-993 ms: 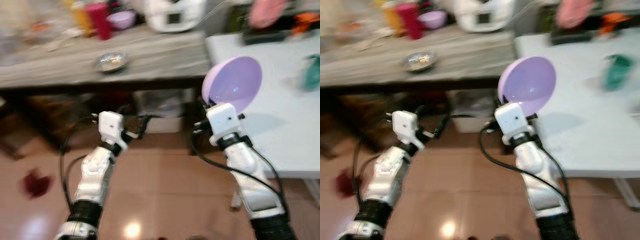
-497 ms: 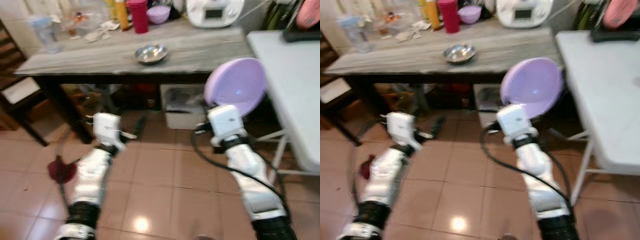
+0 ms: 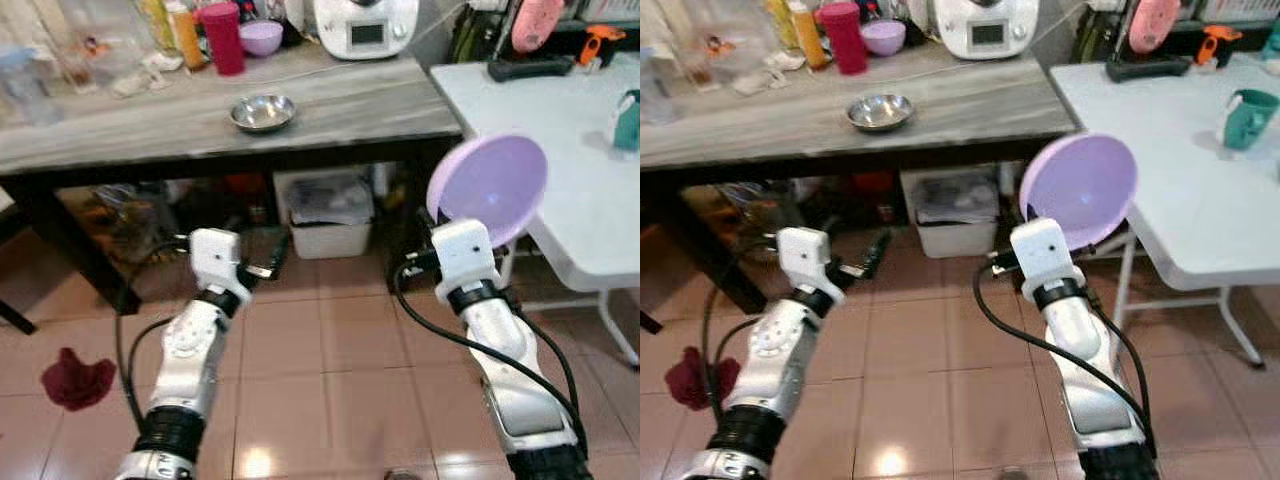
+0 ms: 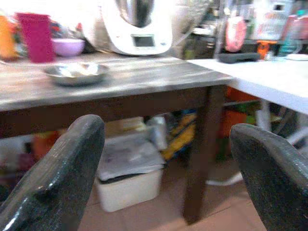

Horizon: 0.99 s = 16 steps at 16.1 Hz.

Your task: Setting the table

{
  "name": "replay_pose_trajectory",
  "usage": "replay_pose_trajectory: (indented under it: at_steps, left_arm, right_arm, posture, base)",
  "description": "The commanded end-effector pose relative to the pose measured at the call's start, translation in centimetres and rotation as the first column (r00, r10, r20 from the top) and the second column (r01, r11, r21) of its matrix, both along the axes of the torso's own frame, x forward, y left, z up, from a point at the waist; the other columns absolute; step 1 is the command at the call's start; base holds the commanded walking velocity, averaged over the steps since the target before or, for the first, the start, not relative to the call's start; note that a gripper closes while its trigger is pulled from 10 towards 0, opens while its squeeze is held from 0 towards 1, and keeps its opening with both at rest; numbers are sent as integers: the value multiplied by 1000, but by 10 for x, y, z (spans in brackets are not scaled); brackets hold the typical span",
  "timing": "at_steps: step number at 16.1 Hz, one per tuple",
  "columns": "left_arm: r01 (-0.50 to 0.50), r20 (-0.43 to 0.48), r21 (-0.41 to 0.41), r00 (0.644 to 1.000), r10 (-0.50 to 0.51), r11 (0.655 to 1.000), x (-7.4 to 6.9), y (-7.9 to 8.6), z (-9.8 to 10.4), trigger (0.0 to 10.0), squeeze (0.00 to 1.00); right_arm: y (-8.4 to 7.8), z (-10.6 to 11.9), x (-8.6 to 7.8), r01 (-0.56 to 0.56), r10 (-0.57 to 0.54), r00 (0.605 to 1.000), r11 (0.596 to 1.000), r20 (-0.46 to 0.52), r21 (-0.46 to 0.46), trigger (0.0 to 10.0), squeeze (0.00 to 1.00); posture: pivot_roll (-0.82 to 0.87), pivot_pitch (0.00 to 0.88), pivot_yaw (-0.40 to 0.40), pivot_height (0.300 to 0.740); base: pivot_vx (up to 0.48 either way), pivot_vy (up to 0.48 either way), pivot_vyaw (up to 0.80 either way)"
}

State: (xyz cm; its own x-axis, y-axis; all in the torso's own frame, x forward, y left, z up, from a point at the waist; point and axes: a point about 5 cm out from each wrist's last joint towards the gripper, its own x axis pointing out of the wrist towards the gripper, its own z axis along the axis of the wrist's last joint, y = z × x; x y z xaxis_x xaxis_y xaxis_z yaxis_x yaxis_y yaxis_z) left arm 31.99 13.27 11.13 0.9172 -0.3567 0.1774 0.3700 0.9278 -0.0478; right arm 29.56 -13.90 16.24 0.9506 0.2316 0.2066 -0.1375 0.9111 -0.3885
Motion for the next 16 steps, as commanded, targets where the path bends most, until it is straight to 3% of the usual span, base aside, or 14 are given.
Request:
replay_pose_trajectory:
  at_steps: [1,8,16]
  left_arm:
    - [-25,7,5,1000,25,1000,-1,7,2,10000,0]
    - [-5,32,-21,999,6,1000,-1,2,7,10000,0]
    - [44,31,-42,999,-43,998,-3,-9,8,10000,0]
  right_arm:
    - [10,9,-2,-35,34,998,999,43,2,10000,0]
    - [12,12,-2,-43,44,997,999,62,-19,10000,0]
    - [10,12,0,-34,35,997,999,63,-24,10000,0]
  posture:
    - [-270,81,83,740]
    - [-273,77,85,740]
    - [-276,67,88,740]
  base:
    - [304,0,0]
    - [395,0,325]
    - [456,0,107]
